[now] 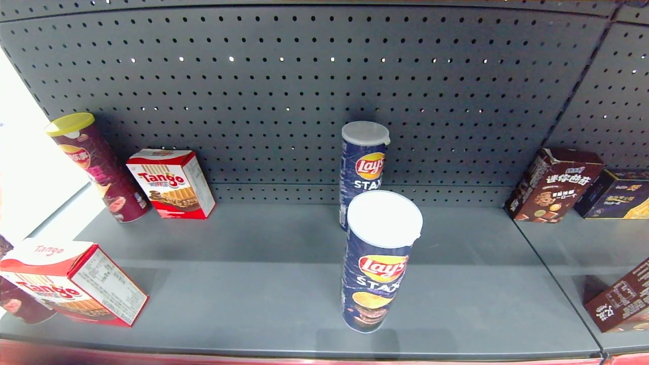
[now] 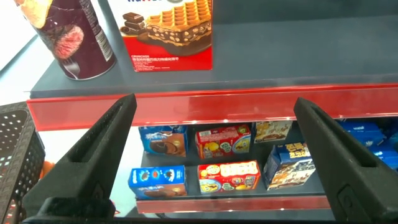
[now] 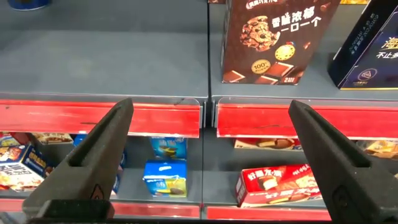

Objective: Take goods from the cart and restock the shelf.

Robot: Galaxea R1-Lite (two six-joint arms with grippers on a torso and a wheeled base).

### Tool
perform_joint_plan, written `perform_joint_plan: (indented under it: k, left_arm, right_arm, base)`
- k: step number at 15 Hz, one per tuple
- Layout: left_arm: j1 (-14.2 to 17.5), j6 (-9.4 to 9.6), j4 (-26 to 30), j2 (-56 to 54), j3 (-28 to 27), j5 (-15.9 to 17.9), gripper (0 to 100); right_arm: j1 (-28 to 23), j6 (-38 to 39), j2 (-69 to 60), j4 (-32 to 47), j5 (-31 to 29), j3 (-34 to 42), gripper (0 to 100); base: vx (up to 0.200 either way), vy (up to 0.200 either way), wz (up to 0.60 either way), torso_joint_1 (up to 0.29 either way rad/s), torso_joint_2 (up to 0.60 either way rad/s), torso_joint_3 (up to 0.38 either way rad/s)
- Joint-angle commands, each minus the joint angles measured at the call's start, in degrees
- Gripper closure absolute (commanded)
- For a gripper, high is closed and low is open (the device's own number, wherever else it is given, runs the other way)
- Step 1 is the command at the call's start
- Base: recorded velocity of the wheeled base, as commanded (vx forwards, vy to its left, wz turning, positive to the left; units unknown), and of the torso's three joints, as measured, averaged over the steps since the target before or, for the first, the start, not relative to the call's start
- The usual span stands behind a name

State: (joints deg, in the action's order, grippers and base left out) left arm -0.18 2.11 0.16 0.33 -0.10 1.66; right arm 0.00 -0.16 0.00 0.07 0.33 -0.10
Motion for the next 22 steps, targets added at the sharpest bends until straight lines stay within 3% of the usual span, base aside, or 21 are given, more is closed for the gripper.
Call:
perform_joint_plan:
  k: [1, 5, 22]
  left_arm:
    - [0.0, 0.09, 0.0, 0.0, 0.0, 0.0, 0]
    - [0.0, 0.09, 0.0, 0.0, 0.0, -0.1, 0]
    - [0.1, -0.53, 0.0, 0.0, 0.0, -0.4, 0]
  right_arm:
    - [0.0, 0.0, 0.0, 0.0, 0.0, 0.0, 0]
    - [0.0, 0.0, 0.0, 0.0, 0.0, 0.0, 0]
    - [0.0, -0.2, 0.0, 0.0, 0.0, 0.0, 0]
  base:
    - [0.000, 0.000, 0.00, 0.000, 0.00, 0.000]
    - [-0.100, 0.000, 0.00, 0.002, 0.00, 0.001]
    - [0.000, 0.000, -0.07, 0.000, 0.00, 0.000]
